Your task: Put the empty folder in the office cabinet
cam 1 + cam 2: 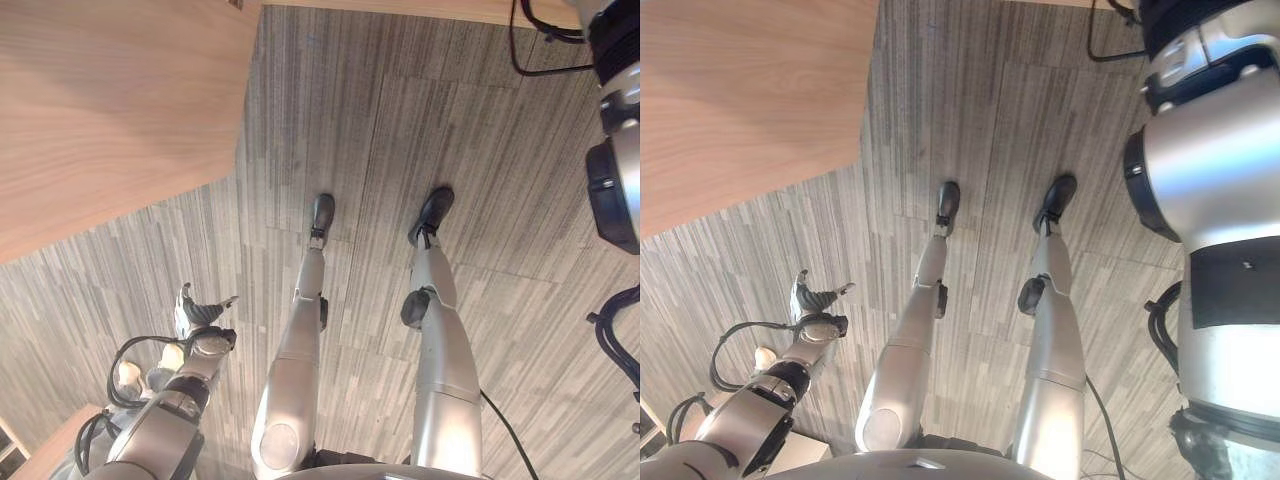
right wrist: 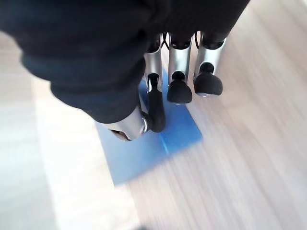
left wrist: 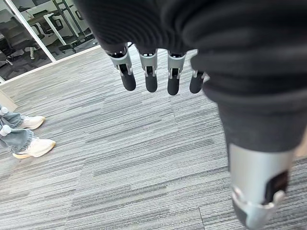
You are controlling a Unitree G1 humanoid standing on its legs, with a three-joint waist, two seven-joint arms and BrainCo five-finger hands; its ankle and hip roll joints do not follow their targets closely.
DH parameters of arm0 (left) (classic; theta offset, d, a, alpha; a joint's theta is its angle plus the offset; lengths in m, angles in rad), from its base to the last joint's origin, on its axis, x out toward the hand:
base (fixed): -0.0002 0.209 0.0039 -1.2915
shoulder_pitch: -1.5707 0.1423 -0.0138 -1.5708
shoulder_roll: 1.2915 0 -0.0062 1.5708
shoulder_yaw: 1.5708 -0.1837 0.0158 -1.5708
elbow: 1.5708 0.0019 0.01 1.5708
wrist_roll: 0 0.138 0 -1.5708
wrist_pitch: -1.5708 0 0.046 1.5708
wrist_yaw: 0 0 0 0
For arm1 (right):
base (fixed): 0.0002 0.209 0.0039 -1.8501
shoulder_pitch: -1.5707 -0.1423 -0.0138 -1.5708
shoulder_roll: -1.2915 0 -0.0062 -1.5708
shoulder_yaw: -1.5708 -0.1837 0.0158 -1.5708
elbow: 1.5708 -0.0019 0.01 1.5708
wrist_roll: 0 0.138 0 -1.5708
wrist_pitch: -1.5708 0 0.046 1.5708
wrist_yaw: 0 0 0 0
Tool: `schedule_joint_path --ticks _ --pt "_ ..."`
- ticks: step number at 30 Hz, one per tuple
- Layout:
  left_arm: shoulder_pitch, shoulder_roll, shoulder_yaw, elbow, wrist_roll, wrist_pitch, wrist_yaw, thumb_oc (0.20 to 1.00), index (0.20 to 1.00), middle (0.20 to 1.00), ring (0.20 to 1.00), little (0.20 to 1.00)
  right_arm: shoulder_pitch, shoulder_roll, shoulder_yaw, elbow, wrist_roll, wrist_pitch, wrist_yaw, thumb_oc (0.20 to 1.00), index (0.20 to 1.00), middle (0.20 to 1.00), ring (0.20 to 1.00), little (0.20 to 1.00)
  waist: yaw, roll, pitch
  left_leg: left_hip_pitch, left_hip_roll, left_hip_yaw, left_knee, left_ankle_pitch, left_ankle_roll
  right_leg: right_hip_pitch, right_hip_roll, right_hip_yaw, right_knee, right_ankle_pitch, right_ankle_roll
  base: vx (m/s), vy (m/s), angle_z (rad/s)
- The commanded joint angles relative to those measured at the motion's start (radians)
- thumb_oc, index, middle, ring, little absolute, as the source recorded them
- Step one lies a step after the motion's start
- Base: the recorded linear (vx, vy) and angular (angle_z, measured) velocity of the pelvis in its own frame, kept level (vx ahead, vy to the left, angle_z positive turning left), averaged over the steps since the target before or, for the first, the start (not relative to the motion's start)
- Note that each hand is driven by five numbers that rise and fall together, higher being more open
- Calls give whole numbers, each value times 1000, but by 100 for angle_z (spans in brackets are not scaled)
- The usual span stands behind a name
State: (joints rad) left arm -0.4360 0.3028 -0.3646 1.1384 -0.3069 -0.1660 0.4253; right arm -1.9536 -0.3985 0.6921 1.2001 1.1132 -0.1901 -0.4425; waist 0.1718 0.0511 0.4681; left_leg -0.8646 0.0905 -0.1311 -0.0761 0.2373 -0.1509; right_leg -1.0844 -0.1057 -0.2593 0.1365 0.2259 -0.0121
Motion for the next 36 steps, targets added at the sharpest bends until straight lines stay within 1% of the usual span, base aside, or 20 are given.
schedule_joint_path --ticks 1,2,3,4,5,8,12,13,14,16,17,18,20,21,22,24,26,32,34,36 --pt "-23 116 -32 48 15 16 13 1000 1000 1000 1000 1000 1 124 95 -33 -22 -29 56 200 200 200 200 200 9 -63 -5 266 82 -24 -11 -200 -85 21 -18 58 165 -296 139 0 0 0" --pt "-22 115 -31 48 15 16 12 1000 1000 1000 1000 1000 2 125 96 -35 -23 -29 55 200 200 200 200 200 8 -63 -5 266 82 -24 -11 -200 -85 22 -18 58 165 -296 139 0 0 0" --pt "-29 118 -31 53 18 19 11 1000 1000 1000 1000 1000 16 144 109 -61 -24 -34 65 200 200 200 200 200 5 -67 -6 268 84 -25 -11 -200 -85 21 -17 58 167 -295 138 0 0 0" --pt "-36 127 -29 59 21 24 7 1000 1000 1000 1000 1000 37 177 145 -115 -30 -35 100 200 200 200 200 200 1 -76 -4 272 87 -26 -11 -197 -88 21 -16 56 169 -291 136 0 0 0" --pt "-35 126 -29 59 21 24 7 1000 1000 1000 1000 1000 38 177 146 -116 -31 -35 99 200 200 200 200 200 0 -76 -4 272 87 -26 -11 -197 -88 21 -16 56 169 -292 136 0 0 0" --pt "-42 133 -23 79 29 29 0 1000 1000 1000 1000 1000 57 215 177 -166 -33 -44 136 200 200 200 200 200 -6 -84 -2 281 89 -28 -11 -189 -96 33 -13 55 161 -288 135 -23 -9 3" --pt "-61 141 -11 93 29 29 -2 1000 1000 1000 1000 1000 52 217 159 -131 -30 -45 140 200 200 200 200 200 -14 -91 -6 286 90 -22 -11 -195 -97 33 -12 58 160 -284 136 -14 -3 3" --pt "-64 137 -8 99 20 28 -1 1000 1000 1000 1000 1000 38 217 129 -88 -33 -44 124 200 200 200 200 200 -17 -91 -7 289 91 -21 -11 -200 -95 29 -10 62 164 -284 137 0 0 0" --pt "-64 137 -8 99 20 28 -1 1000 1000 1000 1000 1000 38 217 129 -88 -33 -44 124 200 200 200 200 200 -17 -91 -7 289 91 -21 -11 -200 -95 29 -10 62 164 -284 137 0 0 0" --pt "-69 124 -10 105 4 22 2 1000 1000 1000 1000 1000 8 190 56 35 -33 -47 75 200 200 200 200 200 -20 -85 -6 289 95 -15 -11 -204 -95 22 -9 68 167 -290 142 22 -4 -5" --pt "-65 122 -10 107 0 20 0 1000 1000 1000 1000 1000 -6 177 42 55 -41 -46 61 200 200 200 200 200 -19 -83 -6 289 96 -15 -11 -204 -95 20 -8 67 169 -293 143 18 -7 -5" --pt "-66 122 -10 108 0 19 0 1000 1000 1000 1000 1000 -7 177 41 56 -41 -45 61 200 200 200 200 200 -18 -84 -6 289 96 -15 -11 -204 -95 20 -8 67 169 -293 143 16 -3 -6" --pt "-37 115 -2 116 -8 17 -6 1000 1000 1000 1000 1000 -42 136 29 88 -91 -42 30 200 200 200 200 200 -13 -72 -6 287 98 -14 -11 -198 -94 7 -8 70 182 -300 147 18 -5 -7" --pt "-19 114 4 118 -9 16 -8 1000 1000 1000 1000 1000 -53 118 26 95 -99 -45 25 200 200 200 200 200 -8 -67 -6 286 99 -14 -11 -193 -95 5 -10 70 185 -301 148 9 -7 -4" --pt "-18 114 4 117 -9 16 -8 1000 1000 1000 1000 1000 -53 118 26 96 -99 -45 26 200 200 200 200 200 -8 -67 -7 286 99 -14 -11 -193 -95 4 -10 70 185 -302 148 0 0 0" --pt "13 118 11 121 -9 13 -13 1000 1000 1000 1000 1000 -72 76 37 108 -123 -38 18 200 200 200 200 200 1 -60 -11 287 96 -14 -11 -185 -97 0 -7 72 186 -303 151 3 -3 -2" --pt "24 117 14 120 -6 9 -15 1000 1000 1000 1000 1000 -72 56 35 118 -130 -31 19 200 200 200 200 200 4 -55 -17 285 94 -10 -11 -182 -97 -9 -6 73 188 -302 154 12 10 -3" --pt "25 111 3 110 0 7 -14 1000 1000 1000 1000 1000 -61 47 35 134 -140 -10 12 200 200 200 200 200 -2 -42 -26 296 93 1 -11 -182 -92 -11 -3 81 198 -305 156 13 42 -4" --pt "23 115 2 102 -3 2 -18 1000 1000 1000 1000 1000 -59 39 38 141 -123 6 33 200 200 200 200 200 -6 -40 -29 303 92 7 -11 -184 -90 -5 -3 81 195 -303 157 4 58 -2" --pt "20 124 -2 95 3 2 -25 1000 1000 1000 1000 1000 -62 35 65 129 -96 34 80 200 200 200 200 200 -10 -41 -32 309 94 10 -11 -187 -89 0 -1 82 192 -302 157 6 48 -2"
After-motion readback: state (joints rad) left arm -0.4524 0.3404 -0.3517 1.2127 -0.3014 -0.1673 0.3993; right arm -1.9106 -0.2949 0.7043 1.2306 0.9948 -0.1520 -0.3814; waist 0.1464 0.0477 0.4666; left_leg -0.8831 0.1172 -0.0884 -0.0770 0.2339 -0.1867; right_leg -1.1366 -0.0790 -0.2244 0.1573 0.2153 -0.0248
